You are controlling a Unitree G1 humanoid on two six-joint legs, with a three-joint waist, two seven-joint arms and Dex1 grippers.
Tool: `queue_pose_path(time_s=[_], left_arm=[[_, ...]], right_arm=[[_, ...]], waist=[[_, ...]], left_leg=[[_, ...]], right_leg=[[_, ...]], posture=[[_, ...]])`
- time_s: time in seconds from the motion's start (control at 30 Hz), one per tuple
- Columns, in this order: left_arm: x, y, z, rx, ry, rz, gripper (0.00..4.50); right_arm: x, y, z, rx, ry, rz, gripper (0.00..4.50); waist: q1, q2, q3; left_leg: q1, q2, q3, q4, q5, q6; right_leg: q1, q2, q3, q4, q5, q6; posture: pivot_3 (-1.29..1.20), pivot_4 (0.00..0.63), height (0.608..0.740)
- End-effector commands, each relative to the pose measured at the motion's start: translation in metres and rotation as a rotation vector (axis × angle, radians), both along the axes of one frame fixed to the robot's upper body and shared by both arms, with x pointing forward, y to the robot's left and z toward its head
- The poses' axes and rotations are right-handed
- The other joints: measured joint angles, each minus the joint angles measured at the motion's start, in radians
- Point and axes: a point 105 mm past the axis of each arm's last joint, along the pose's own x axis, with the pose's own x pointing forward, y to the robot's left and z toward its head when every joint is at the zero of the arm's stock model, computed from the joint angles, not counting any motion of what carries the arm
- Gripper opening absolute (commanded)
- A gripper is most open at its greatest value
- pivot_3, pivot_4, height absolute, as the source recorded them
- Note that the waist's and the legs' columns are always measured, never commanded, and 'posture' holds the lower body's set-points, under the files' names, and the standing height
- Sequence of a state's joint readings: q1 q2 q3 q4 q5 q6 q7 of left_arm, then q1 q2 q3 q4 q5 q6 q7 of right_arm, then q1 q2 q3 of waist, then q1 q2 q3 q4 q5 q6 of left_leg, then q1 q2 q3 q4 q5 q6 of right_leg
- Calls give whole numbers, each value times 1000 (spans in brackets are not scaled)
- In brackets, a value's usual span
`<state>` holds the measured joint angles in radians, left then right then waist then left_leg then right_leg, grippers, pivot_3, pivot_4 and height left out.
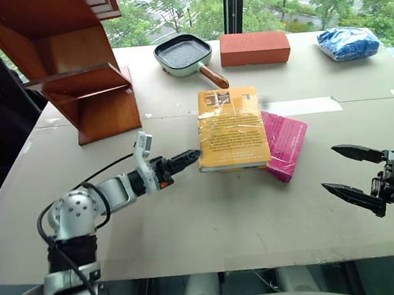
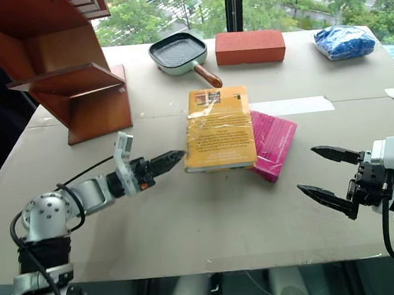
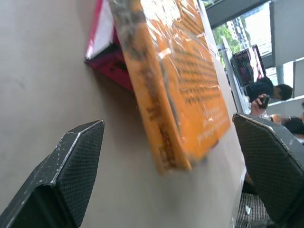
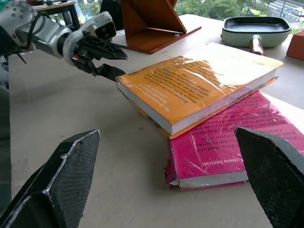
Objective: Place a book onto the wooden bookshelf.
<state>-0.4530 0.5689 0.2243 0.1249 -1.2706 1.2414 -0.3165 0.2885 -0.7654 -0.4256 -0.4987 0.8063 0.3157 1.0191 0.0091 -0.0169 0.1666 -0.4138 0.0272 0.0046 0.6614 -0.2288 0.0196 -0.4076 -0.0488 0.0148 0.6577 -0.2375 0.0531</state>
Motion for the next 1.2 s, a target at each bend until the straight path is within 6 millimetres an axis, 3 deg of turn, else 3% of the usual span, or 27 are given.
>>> queue_pose_path(time_s=[0.03,0.33,0.43,0.6,0.67,0.73,0.83,0.97,1.03,1.1,1.2], left_arm=[[0,-7,-4,-9,77,-71,4457],[13,-36,-1,-101,199,-207,4457],[12,-41,-4,-97,224,-231,3700],[9,-41,-1,-120,229,-249,1452],[7,-43,9,-148,177,-269,508],[-2,-46,23,-91,18,-326,25],[-18,-52,30,109,-279,-405,25],[-10,-57,86,302,-745,-308,25],[-6,-58,103,522,-1000,-273,25],[1,-57,143,746,-1292,-167,25],[9,-43,186,1078,-1558,-45,25]], right_arm=[[-5,-4,17,-13,-51,-9,4500],[-12,-12,16,-16,-46,-56,4500],[-13,-9,18,-17,-49,-55,4500],[-11,-5,23,-22,-56,-52,4500],[-11,-4,24,-22,-56,-51,4500],[-10,-3,25,-18,-54,-44,4500],[-8,-2,28,-4,-53,-38,4500],[0,0,38,34,-70,-21,4500],[5,2,42,61,-82,-10,4500],[15,11,51,116,-110,19,4500],[28,24,64,185,-143,70,4500]], waist=[[-4,-1,0],[3,-5,3],[-2,-5,3],[-4,-5,3],[-3,-5,3],[-4,-6,4],[-12,-6,4],[3,-7,6],[5,-7,6],[6,-7,6],[5,-9,8]], left_leg=[[0,0,1,0,0,0],[-1,-1,-1,1,0,0],[-1,-1,-1,1,0,0],[-1,-1,-2,1,0,0],[-1,-1,-2,2,0,0],[-1,-1,-2,2,0,0],[-1,-1,-4,1,0,-1],[-1,-2,-4,0,0,-1],[-1,-2,-4,1,0,-1],[-1,-3,-2,1,0,-1],[-2,-3,1,1,0,0]], right_leg=[[0,0,1,0,2,-1],[0,-1,-1,1,1,-2],[0,-1,0,1,1,-2],[0,-1,0,1,2,-1],[0,-1,0,1,2,-1],[0,-1,0,1,1,-2],[-1,-2,2,1,1,-3],[-1,-5,3,0,1,-3],[-1,-5,2,0,1,-3],[-1,-5,2,0,1,-3],[-1,-4,2,-1,1,-3]], posture=[[0,150,740],[0,150,740],[0,150,740],[0,150,740],[0,150,740],[0,150,740],[0,150,740],[0,150,740],[0,150,740],[0,150,740],[0,150,740]])
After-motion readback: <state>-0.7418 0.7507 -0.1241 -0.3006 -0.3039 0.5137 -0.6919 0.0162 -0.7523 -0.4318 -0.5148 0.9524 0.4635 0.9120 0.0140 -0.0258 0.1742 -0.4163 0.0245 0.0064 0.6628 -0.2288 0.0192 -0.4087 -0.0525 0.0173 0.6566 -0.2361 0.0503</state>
